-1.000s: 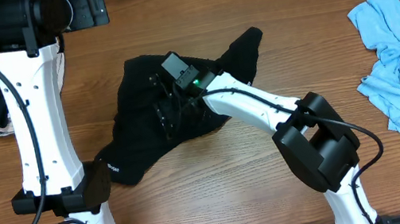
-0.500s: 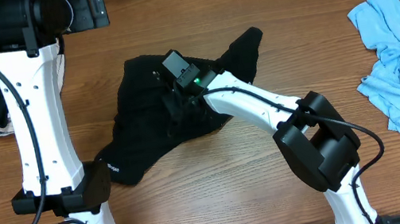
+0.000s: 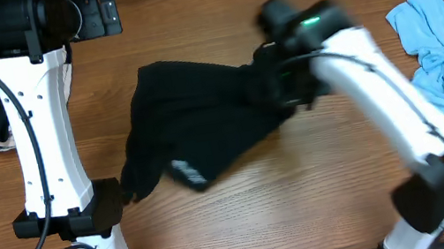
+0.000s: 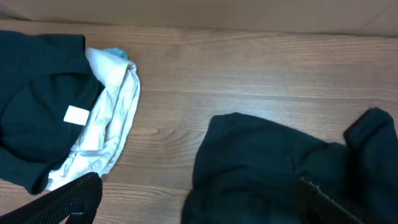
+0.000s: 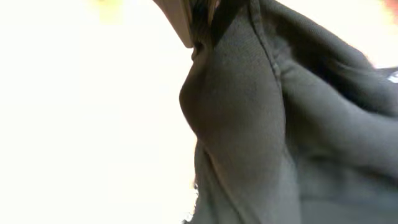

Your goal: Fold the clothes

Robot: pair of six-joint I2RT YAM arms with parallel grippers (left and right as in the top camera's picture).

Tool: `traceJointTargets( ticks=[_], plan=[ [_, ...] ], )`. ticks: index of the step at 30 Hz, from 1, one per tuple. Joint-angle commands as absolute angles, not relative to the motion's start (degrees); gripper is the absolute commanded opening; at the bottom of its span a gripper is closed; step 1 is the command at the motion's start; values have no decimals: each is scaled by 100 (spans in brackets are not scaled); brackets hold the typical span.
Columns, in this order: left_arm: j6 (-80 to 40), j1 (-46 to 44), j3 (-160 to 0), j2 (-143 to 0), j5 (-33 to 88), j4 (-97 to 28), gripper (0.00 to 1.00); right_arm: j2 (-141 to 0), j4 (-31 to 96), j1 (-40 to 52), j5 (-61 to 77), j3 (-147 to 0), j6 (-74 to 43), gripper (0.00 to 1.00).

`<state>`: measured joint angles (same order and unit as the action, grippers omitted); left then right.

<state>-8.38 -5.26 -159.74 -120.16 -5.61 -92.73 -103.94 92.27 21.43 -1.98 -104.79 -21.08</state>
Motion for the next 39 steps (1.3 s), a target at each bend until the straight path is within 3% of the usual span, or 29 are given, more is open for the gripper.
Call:
traceJointTargets(
  ticks=[1, 9, 15, 19, 24, 25, 26, 27, 28, 29, 30, 34, 39],
  plan=[
    [-725, -532, -15948, -12075, -386, -9306, 100, -10414, 9470, 1815, -248, -10357, -2303, 8],
    [-720, -537, -15948, -12366, -290, -9373, 100, -10414, 8997, 1114, -683, -8805, -2735, 7],
    [-423, -607, -15948, -13087, 8, -9395, 100, -10414, 7922, -49, -661, -7660, -2733, 7],
    [530, -722, -15948, -13642, 729, -9059, 100, -10414, 7317, -967, -121, -7535, -2436, 8],
    [812, -884, -15948, -14328, 753, -8801, 100, -10414, 7004, -1747, 858, -7540, -1619, 12],
    [823, -913, -15948, -14473, 755, -8761, 100, -10414, 6987, -1848, 939, -7540, -1549, 14],
    [854, -941, -15948, -14591, 755, -8720, 100, -10414, 6980, -1920, 1044, -7540, -1413, 24],
    [882, -974, -15948, -14722, 755, -8680, 100, -10414, 6971, -1959, 1162, -7540, -1275, 39],
    [908, -996, -15948, -14833, 757, -8643, 100, -10414, 6967, -1968, 1286, -7540, -1127, 69],
    [937, -1024, -15948, -14938, 757, -8608, 100, -10414, 6963, -1968, 1387, -7540, -989, 86],
    [1002, -1061, -15948, -15058, 757, -8571, 100, -10414, 6947, -1968, 1450, -7540, -902, 93],
    [1175, -1186, -15948, -15421, 694, -8460, 94, -10414, 6766, -1946, 1498, -7540, -891, 94],
    [1168, -1208, -15948, -15640, 569, -8184, 56, -10414, 6455, -1946, 1918, -7540, -891, 88]
  ],
)
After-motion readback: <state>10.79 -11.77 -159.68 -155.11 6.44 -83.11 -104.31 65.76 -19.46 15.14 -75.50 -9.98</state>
